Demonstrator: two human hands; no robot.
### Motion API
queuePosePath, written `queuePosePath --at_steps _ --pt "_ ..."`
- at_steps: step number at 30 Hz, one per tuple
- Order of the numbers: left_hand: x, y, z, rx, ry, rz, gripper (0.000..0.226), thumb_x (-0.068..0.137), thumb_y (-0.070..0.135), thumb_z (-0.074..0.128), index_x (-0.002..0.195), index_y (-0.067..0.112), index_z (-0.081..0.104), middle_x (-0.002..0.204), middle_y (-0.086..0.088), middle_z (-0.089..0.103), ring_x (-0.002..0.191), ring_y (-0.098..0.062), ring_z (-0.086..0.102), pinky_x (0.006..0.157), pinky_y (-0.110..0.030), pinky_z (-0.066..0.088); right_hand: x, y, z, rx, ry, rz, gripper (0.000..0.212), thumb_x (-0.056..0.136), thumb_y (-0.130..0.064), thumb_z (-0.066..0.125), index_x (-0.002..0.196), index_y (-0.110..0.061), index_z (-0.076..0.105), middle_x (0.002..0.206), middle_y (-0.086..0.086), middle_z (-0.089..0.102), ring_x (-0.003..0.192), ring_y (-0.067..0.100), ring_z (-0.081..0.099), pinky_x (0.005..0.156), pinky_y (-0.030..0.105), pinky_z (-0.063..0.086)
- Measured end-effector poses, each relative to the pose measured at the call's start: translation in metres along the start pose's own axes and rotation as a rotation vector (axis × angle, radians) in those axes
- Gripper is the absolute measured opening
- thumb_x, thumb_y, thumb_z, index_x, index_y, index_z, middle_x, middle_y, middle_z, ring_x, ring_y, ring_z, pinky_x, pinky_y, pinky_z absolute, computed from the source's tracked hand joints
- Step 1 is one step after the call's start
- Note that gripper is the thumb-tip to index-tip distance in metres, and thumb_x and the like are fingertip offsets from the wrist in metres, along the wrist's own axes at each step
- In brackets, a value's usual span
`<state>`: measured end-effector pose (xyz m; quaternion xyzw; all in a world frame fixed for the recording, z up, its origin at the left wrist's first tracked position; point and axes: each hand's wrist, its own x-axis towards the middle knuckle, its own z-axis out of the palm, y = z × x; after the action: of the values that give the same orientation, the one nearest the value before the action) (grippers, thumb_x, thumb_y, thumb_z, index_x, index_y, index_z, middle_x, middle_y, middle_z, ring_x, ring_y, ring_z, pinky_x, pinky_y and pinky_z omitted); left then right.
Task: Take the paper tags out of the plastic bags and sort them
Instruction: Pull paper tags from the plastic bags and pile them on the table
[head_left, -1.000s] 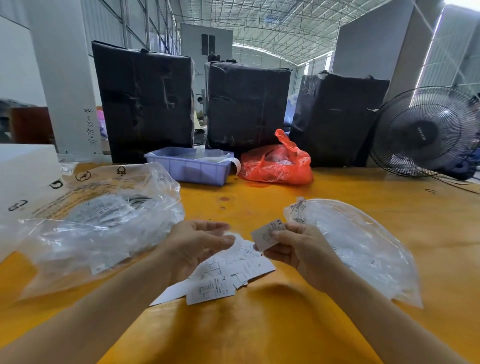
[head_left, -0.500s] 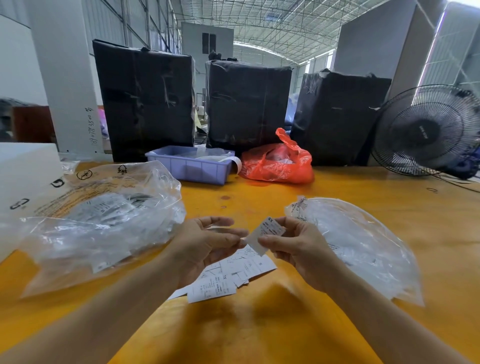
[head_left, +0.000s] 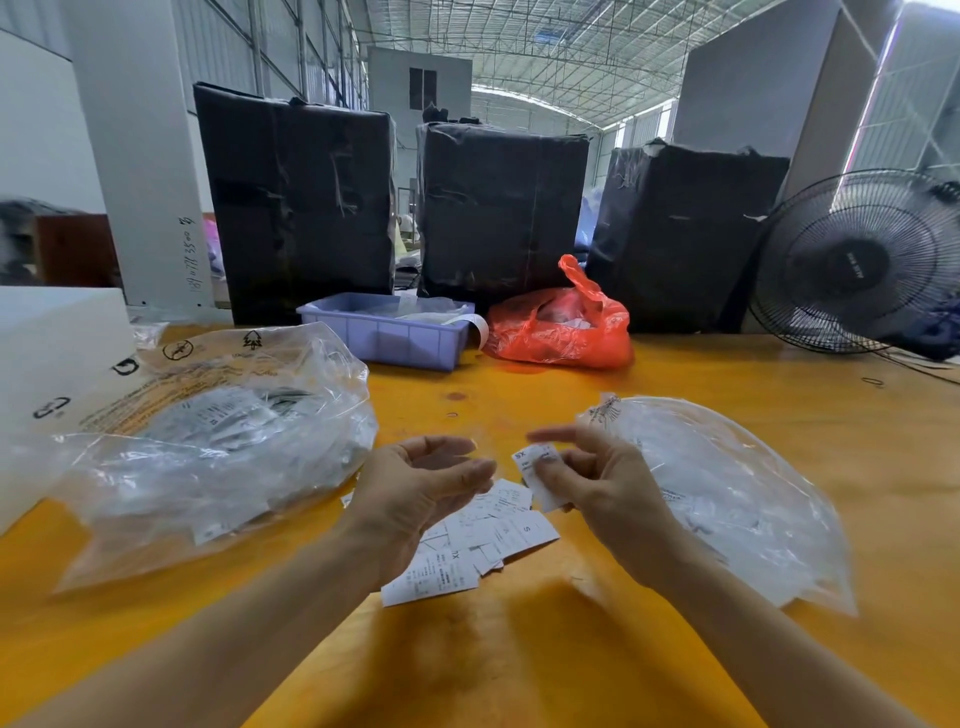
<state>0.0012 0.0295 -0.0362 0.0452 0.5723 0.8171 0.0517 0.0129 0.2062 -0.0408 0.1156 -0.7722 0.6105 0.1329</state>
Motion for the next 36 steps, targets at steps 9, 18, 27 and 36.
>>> queuePosePath --at_steps 9,18,27,36 --pt "-0.005 -0.006 0.005 0.149 -0.048 0.056 0.046 0.044 0.009 0.078 0.087 0.006 0.064 0.070 -0.003 0.073 0.066 -0.016 0.069 0.062 -0.023 0.056 -0.008 -0.005 0.010 0.012 -0.229 0.030 0.045 0.071 -0.049 0.063 0.094 -0.012 0.073 0.088 0.016 0.070 0.076 0.017 0.061 0.068 0.028 0.047" --pt "-0.001 -0.004 0.001 0.105 -0.004 -0.060 0.026 0.060 0.005 0.075 0.084 0.004 0.068 0.071 -0.007 0.071 0.058 -0.011 0.066 0.055 -0.018 0.052 -0.001 -0.001 0.006 0.221 -0.037 0.150 0.008 0.077 -0.013 0.071 0.071 -0.007 0.069 0.060 -0.001 0.061 0.055 0.006 0.054 0.052 0.017 0.043" --pt "0.000 -0.004 0.002 -0.084 0.032 -0.010 0.016 0.065 0.021 0.069 0.076 0.009 0.069 0.080 -0.009 0.074 0.068 -0.014 0.071 0.056 -0.020 0.052 -0.010 -0.001 0.018 0.081 -0.247 0.212 0.015 0.083 -0.010 0.068 0.088 0.004 0.068 0.074 0.011 0.065 0.063 0.016 0.062 0.060 0.023 0.051" --pt "-0.003 -0.004 -0.002 0.407 0.061 0.135 0.018 0.061 0.011 0.082 0.074 0.007 0.071 0.065 -0.005 0.072 0.056 -0.007 0.064 0.055 -0.016 0.048 0.004 -0.008 -0.009 -0.159 0.134 -0.072 0.016 0.085 -0.011 0.067 0.096 -0.019 0.060 0.090 0.005 0.069 0.076 0.010 0.067 0.060 0.020 0.054"
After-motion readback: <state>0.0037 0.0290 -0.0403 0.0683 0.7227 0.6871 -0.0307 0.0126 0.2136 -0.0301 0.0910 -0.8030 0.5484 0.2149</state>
